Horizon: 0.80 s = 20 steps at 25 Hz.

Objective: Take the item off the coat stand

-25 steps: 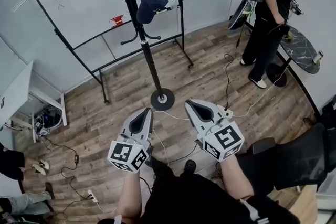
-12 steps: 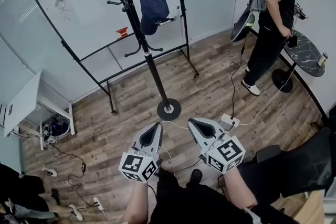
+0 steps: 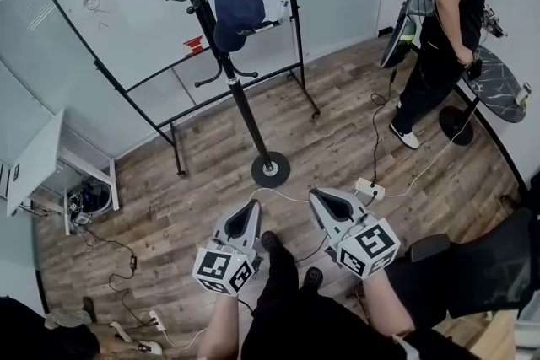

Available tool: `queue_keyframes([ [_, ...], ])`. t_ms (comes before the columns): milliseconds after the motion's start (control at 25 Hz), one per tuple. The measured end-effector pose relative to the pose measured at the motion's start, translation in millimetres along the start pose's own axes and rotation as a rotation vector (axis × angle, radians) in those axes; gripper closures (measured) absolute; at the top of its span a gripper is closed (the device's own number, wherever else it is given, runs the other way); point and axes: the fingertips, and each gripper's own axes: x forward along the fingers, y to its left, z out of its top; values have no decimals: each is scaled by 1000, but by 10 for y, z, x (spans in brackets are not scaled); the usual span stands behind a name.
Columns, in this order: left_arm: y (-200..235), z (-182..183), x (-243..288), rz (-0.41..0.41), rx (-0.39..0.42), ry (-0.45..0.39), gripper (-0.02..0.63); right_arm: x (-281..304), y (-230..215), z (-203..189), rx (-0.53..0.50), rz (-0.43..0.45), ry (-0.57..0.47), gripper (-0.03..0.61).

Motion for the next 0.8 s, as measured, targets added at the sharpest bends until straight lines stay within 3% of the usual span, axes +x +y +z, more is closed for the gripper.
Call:
queue_keyframes([
  [440,253,37,647,-41,-26,-10,598,374,-428,65,-16,-23,31,546],
  [800,644,373,1305,-50,-16,-55,598,867,-922,410,-57,-29,8,548],
])
